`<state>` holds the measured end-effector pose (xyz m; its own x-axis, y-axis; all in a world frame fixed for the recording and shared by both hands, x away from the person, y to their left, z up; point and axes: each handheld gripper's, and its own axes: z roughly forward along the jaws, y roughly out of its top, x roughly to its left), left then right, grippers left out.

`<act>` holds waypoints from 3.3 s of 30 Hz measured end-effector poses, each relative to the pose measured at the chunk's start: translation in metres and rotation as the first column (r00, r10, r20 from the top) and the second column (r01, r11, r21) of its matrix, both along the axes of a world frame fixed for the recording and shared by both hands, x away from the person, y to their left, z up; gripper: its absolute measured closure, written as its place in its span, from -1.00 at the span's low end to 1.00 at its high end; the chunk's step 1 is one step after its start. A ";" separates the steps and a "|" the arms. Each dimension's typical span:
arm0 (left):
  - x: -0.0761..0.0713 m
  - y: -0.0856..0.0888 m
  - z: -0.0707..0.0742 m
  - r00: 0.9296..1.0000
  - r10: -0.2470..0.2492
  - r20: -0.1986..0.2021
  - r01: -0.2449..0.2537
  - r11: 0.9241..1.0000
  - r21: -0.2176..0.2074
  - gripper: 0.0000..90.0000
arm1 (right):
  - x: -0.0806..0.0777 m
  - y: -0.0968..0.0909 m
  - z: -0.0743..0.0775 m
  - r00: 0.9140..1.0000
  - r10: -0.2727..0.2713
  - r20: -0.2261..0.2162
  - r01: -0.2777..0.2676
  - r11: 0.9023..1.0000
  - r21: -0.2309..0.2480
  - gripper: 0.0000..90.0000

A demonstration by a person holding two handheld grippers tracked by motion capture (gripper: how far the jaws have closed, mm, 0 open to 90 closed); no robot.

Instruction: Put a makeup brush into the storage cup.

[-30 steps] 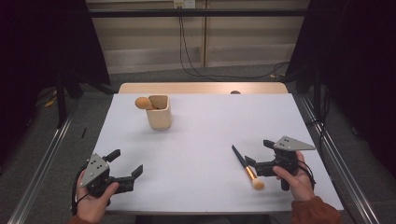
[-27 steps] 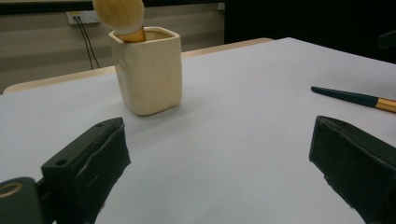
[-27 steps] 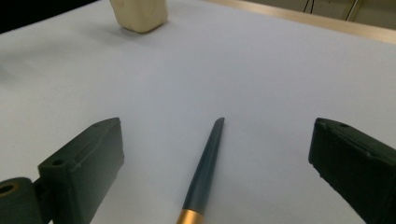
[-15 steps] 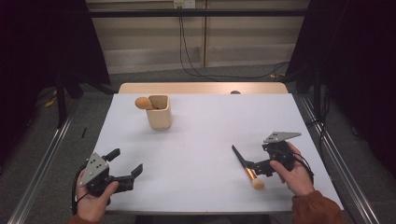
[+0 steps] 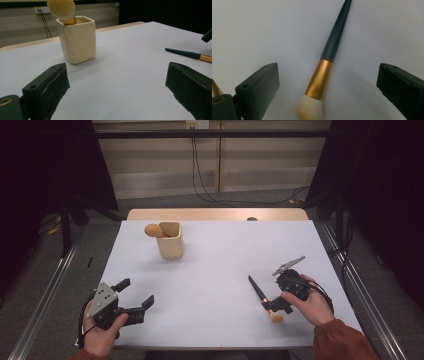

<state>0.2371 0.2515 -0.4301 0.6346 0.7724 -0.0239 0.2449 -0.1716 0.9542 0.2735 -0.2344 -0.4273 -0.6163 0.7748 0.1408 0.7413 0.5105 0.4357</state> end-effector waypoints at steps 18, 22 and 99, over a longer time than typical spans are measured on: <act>0.001 0.000 -0.001 1.000 0.001 -0.013 -0.001 1.000 -0.005 -0.90 | 0.008 0.020 -0.013 0.989 0.076 -0.125 -0.093 0.986 -0.140 -0.44; 0.002 -0.001 -0.001 1.000 -0.003 -0.012 0.003 1.000 0.001 -0.90 | 0.009 0.022 -0.015 0.988 0.065 -0.143 -0.087 0.984 -0.157 -0.26; 0.002 -0.002 -0.002 1.000 -0.016 -0.017 0.017 1.000 0.016 -0.90 | 0.006 0.027 -0.018 0.987 0.022 -0.162 -0.063 0.965 -0.255 0.55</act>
<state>0.2393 0.2492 -0.4323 0.6470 0.7622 -0.0220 0.2575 -0.1913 0.9471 0.2798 -0.2070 -0.4452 -0.6359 0.7709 0.0365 0.7646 0.6229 0.1653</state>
